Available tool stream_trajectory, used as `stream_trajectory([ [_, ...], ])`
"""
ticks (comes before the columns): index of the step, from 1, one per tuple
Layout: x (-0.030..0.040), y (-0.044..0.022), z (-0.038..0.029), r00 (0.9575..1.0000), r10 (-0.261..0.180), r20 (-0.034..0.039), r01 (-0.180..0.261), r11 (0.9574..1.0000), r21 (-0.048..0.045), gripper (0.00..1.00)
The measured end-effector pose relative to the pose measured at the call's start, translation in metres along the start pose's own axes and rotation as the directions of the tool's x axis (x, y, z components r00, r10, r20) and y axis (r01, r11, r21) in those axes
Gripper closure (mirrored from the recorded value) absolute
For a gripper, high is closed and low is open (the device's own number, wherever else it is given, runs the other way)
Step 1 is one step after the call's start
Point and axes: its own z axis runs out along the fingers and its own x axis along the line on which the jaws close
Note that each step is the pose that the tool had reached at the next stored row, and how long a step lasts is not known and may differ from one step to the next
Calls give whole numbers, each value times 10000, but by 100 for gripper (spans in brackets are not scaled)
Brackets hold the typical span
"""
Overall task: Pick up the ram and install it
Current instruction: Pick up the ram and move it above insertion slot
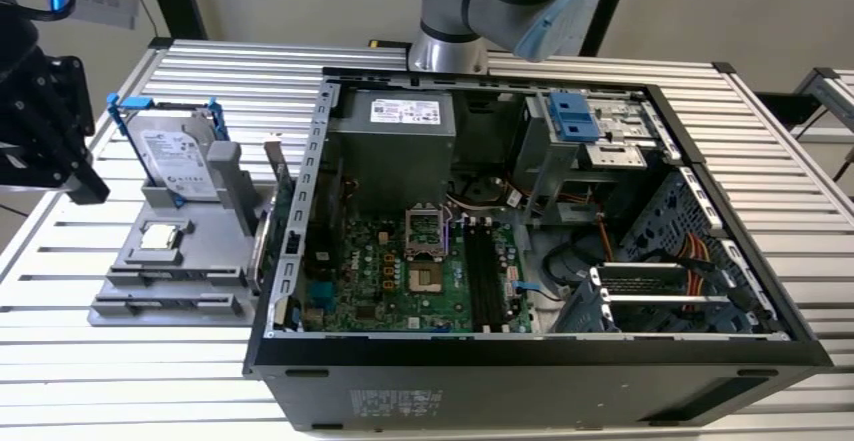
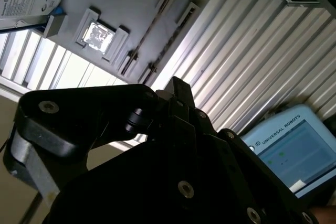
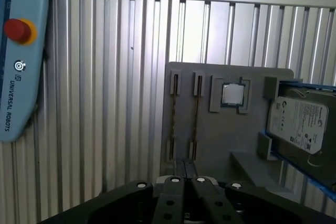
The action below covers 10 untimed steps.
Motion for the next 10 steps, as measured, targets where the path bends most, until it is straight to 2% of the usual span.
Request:
stream_trajectory([
  [10, -2, 5, 62, 10000, 0, -9, 0, 10000, 100, 100],
])
